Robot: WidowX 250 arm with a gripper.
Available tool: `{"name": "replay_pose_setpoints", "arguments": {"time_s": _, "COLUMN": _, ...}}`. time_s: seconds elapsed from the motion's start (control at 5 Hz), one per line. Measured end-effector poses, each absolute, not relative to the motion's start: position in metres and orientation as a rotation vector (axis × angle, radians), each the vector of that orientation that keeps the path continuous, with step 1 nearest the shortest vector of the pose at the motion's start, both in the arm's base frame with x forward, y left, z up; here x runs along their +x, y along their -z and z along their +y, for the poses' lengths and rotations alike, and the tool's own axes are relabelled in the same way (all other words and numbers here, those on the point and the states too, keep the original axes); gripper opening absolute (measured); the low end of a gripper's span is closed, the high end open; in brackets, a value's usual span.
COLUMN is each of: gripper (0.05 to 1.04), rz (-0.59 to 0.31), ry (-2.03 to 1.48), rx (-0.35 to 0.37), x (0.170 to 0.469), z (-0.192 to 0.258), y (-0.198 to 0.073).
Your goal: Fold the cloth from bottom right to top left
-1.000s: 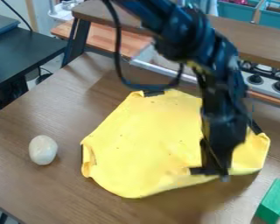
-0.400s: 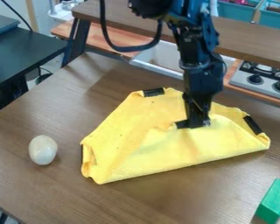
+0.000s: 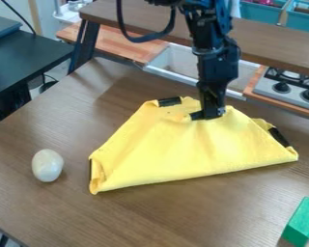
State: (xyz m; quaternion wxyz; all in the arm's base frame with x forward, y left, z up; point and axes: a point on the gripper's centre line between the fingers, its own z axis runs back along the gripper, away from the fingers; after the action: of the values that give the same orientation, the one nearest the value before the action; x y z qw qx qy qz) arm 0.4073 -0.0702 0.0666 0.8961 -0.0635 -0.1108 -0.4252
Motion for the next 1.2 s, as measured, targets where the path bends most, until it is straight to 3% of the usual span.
{"name": "replay_pose_setpoints", "arguments": {"time_s": 0.6, "gripper": 0.059, "rz": -0.222, "ry": 0.901, "rx": -0.082, "x": 0.447, "z": -0.043, "y": -0.074}}
{"name": "replay_pose_setpoints", "arguments": {"time_s": 1.2, "gripper": 0.059, "rz": -0.193, "ry": 0.863, "rx": -0.028, "x": 0.461, "z": -0.013, "y": -0.076}}
